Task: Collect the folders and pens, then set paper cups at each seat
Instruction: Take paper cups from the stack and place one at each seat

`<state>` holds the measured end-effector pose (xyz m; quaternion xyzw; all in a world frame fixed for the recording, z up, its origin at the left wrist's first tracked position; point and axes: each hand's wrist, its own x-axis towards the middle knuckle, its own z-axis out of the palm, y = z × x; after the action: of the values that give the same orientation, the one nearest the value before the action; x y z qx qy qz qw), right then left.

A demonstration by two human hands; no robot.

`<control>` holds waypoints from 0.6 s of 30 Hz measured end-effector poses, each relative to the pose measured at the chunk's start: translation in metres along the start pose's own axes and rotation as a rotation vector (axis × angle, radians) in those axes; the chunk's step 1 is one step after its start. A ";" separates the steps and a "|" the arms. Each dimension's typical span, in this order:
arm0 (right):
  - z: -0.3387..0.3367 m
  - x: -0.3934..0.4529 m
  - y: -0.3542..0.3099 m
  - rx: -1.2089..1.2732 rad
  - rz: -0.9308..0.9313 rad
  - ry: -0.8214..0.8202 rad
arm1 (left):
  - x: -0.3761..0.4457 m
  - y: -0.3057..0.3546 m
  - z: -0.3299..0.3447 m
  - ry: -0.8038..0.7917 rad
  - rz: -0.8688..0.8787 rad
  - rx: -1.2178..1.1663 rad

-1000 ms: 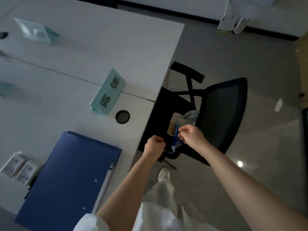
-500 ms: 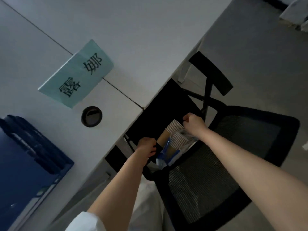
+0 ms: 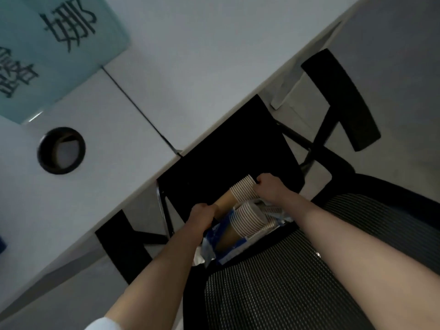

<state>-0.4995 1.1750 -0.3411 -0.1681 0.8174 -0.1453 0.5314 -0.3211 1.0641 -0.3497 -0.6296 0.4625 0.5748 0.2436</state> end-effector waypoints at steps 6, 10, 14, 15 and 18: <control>-0.004 -0.015 -0.013 0.019 -0.024 0.063 | -0.014 0.013 -0.007 0.020 0.077 -0.149; -0.020 -0.054 -0.035 0.107 -0.084 0.146 | -0.055 0.023 -0.023 0.095 0.223 -0.087; -0.033 -0.104 -0.059 0.137 -0.080 0.241 | -0.115 0.034 -0.044 0.051 0.210 -0.079; -0.034 -0.118 -0.064 0.150 -0.091 0.254 | -0.130 0.035 -0.049 0.041 0.202 -0.083; -0.034 -0.165 -0.082 0.200 -0.124 0.289 | -0.176 0.026 -0.066 0.035 0.274 -0.089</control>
<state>-0.4588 1.1734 -0.1582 -0.1418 0.8549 -0.2807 0.4126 -0.2949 1.0505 -0.1624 -0.5808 0.5223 0.6115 0.1264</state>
